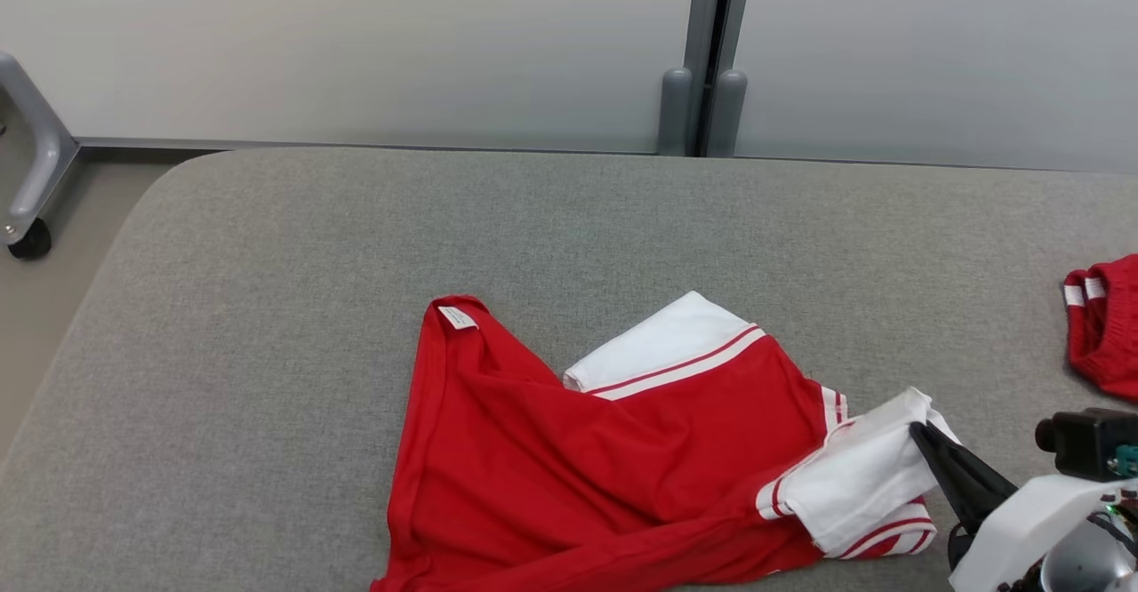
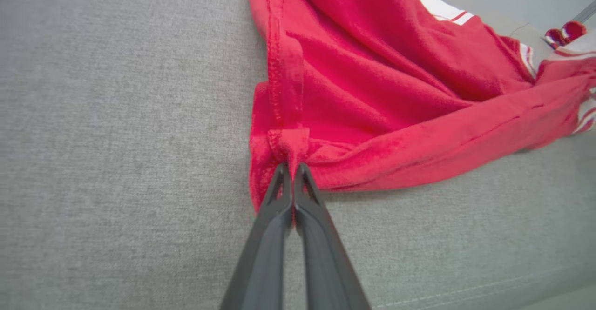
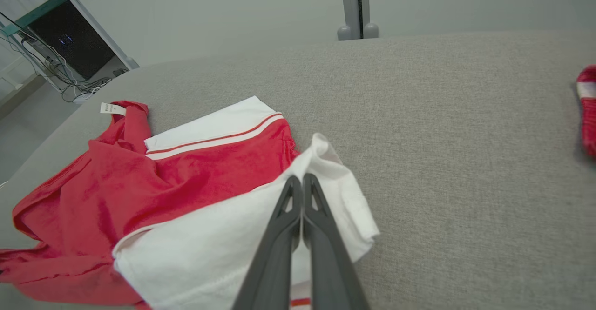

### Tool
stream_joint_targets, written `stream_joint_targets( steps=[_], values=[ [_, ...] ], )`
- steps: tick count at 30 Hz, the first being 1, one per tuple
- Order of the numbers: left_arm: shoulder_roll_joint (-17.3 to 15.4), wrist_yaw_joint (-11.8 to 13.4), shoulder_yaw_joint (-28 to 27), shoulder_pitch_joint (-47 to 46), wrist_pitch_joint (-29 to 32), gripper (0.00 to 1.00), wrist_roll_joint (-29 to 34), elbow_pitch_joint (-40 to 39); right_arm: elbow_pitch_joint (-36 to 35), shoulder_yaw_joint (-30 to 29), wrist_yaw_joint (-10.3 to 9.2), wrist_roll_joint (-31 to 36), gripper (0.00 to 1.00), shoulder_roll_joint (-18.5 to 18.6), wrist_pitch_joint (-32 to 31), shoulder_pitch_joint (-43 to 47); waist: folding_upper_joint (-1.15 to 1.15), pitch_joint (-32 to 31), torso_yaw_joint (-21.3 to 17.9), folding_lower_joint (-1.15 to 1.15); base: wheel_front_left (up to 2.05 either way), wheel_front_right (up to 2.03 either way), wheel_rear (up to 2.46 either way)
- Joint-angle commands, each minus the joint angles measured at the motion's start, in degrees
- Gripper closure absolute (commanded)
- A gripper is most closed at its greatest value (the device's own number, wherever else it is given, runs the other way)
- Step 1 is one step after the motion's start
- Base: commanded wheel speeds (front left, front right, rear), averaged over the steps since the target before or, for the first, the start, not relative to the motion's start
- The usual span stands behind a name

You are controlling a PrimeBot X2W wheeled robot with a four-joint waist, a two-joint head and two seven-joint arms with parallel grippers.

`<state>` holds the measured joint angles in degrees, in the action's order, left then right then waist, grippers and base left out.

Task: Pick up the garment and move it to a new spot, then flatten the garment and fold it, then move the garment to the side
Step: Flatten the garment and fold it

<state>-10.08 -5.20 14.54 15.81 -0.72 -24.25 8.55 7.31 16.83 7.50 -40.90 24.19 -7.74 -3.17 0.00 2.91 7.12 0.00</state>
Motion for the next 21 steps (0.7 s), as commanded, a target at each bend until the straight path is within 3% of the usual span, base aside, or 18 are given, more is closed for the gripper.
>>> stream_joint_targets(
  steps=[1, 10, 21],
  values=[
    [-0.4, 0.4, -0.4, 0.5, -0.2, 1.0, -0.4, -0.7, -1.0, -0.7, -0.02, -0.5, 1.0, 0.3, -0.4, 1.1, 0.0, -0.7, -0.4, 0.0, 0.0, 0.0, 0.0],
    [-0.6, 2.3, -1.7, 1.4, -0.1, 1.0, -1.1, -10.7, -13.8, -8.3, -0.02, -0.8, 1.0, 0.1, -4.7, 8.6, 0.0, -1.4, -1.7, 0.0, 0.0, 0.0, 0.0],
    [-0.4, 4.8, -4.7, -0.4, -1.1, 1.0, -2.2, -22.6, -30.7, -19.0, -0.02, -1.6, 1.0, -3.9, -9.4, 12.6, 0.0, 1.7, -4.6, 0.0, 0.0, 0.0, 0.0]
  ],
)
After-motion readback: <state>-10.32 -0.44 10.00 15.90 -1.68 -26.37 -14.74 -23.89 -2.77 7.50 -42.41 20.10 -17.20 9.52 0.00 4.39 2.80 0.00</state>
